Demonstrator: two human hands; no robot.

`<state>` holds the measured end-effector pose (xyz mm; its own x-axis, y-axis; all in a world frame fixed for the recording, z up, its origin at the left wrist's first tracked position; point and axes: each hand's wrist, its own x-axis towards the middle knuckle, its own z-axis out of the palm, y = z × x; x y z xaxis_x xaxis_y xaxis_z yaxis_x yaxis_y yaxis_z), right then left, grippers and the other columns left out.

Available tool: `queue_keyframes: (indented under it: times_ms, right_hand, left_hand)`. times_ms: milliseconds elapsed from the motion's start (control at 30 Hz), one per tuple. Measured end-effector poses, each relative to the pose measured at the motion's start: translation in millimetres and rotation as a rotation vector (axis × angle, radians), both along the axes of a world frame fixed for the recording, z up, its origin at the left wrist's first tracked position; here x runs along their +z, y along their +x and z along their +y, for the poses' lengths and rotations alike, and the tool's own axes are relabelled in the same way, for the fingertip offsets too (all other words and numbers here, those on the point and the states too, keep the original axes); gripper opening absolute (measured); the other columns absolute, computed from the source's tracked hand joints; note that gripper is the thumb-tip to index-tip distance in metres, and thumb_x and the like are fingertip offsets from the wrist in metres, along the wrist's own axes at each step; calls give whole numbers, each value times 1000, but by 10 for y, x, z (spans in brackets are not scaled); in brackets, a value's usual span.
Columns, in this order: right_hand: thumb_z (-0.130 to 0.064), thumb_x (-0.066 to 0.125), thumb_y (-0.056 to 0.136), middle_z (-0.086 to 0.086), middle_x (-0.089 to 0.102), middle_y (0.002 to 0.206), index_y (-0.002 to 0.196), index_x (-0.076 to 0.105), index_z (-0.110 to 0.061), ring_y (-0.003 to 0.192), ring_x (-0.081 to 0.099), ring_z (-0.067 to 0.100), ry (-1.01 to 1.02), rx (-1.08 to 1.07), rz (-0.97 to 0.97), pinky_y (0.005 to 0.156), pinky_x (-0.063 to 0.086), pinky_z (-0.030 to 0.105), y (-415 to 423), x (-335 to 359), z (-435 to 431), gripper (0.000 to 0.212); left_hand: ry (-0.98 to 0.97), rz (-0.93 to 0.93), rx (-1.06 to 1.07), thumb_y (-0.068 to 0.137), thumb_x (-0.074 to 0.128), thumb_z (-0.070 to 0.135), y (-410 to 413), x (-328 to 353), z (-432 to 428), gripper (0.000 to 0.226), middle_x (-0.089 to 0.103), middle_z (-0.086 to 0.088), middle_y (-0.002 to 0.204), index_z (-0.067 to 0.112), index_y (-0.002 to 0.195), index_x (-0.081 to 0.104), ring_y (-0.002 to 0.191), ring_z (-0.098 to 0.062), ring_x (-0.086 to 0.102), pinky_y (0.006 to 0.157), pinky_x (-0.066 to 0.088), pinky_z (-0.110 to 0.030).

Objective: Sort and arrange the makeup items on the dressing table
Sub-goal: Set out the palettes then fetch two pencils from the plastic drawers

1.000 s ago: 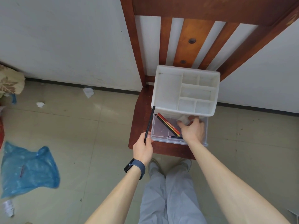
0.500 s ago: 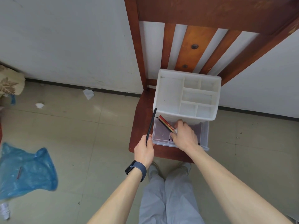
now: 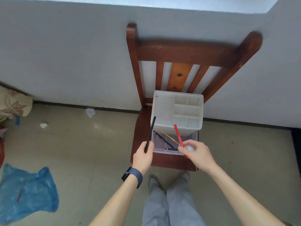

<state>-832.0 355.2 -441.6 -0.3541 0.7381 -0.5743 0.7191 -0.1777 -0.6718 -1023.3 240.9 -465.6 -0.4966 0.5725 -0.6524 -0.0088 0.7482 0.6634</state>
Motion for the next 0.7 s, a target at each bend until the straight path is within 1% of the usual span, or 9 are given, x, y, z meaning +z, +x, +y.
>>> queue_keyframes:
  times_ms: [67,100,167,267,433,500,567,633,700]
  right_hand:
    - [-42,74,87,-10,67,63,82,74,-38,59,58,3,-74,-68,96,63,45,18,105,301,-119,7]
    - [-43,73,88,-6,65,62,83,75,-36,57,56,5,-89,-99,136,61,45,16,159,435,-180,9]
    - [-41,71,91,1,63,65,85,76,-30,59,55,8,-88,-171,185,60,45,13,280,673,-288,14]
    - [-38,69,94,-4,60,64,86,75,-24,58,53,10,-71,-246,207,60,45,19,513,990,-418,17]
    - [-39,65,97,-18,53,55,81,74,-28,52,48,1,-3,-342,229,55,39,12,1115,1498,-604,21]
    - [-37,65,97,-15,48,56,82,75,-23,55,46,5,16,-395,255,57,41,15,1383,1684,-695,22]
    - [-36,65,96,-6,48,61,82,73,-16,59,47,10,39,-448,263,62,45,22,1648,1853,-817,26]
    - [-32,66,97,-2,47,60,80,67,-7,58,45,14,75,-526,278,62,42,28,1947,1991,-969,30]
    - [-30,66,97,-3,44,56,71,58,-9,55,42,16,125,-616,285,58,35,29,2280,2106,-1150,34]
  left_hand:
    - [72,-47,-33,103,38,48,75,251,59,21,54,17,68,50,98,58,67,-3,54,71,44,-27]
    - [112,-84,-53,105,36,44,122,378,94,24,53,12,65,43,106,60,59,-6,50,65,42,-29]
    - [162,-210,-68,107,37,34,250,633,187,27,57,5,70,25,114,61,51,-6,47,55,40,-23]
    - [173,-420,-100,107,43,18,506,1029,318,21,67,0,90,11,113,62,64,-8,57,60,47,-21]
    - [248,-604,-253,96,61,2,1025,1614,581,17,67,-10,92,1,111,68,76,-20,57,72,53,-29]
    - [244,-623,-347,93,66,3,1297,1793,695,16,64,-10,87,2,109,70,75,-21,57,68,54,-29]
    - [234,-630,-470,91,70,9,1628,1933,791,16,59,-8,80,4,106,74,71,-22,55,64,46,-31]
    - [229,-663,-603,88,74,17,2044,2057,848,19,51,-8,78,6,104,76,70,-22,50,72,37,-36]
    - [227,-760,-726,86,76,23,2505,2159,833,19,48,-8,76,7,96,77,70,-20,48,75,42,-31]
